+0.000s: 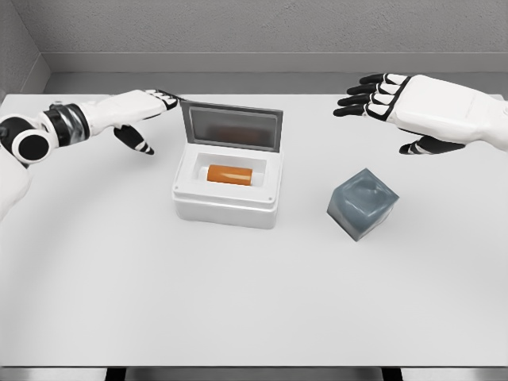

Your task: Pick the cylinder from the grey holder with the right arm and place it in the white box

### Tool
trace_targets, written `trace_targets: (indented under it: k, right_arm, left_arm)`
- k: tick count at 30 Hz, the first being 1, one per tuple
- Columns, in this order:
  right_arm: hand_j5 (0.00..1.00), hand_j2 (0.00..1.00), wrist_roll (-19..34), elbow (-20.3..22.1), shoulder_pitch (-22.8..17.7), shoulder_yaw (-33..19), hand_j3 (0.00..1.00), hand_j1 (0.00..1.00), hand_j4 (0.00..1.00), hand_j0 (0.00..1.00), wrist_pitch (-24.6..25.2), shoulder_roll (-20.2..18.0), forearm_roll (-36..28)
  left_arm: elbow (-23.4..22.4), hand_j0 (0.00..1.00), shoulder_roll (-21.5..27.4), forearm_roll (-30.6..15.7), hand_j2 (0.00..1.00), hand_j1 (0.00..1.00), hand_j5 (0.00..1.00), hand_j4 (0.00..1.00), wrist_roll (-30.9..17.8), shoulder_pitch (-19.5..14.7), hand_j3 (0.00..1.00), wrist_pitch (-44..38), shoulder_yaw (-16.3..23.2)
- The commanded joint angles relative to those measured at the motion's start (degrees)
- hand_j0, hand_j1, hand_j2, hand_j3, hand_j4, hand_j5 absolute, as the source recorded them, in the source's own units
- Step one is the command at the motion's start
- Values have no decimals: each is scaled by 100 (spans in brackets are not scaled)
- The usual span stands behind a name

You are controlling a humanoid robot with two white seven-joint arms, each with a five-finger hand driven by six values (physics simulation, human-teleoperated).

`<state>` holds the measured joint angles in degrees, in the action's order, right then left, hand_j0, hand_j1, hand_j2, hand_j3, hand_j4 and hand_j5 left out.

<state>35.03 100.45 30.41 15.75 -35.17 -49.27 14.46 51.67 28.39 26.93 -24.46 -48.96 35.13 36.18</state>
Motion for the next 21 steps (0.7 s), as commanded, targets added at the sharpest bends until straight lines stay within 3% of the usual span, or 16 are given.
trace_targets:
  k: [1,21]
  right_arm:
    - [100,100,-3,0,0,-2,100,100,100,100,17,-12,-31]
    - [100,100,-3,0,0,-2,100,100,100,100,17,-3,-31]
  left_arm:
    - [177,100,88,-83,100,100,100,100,3,0,100,-13,-15]
    - [994,100,483,-373,100,100,100,100,3,281,100,-13,-6]
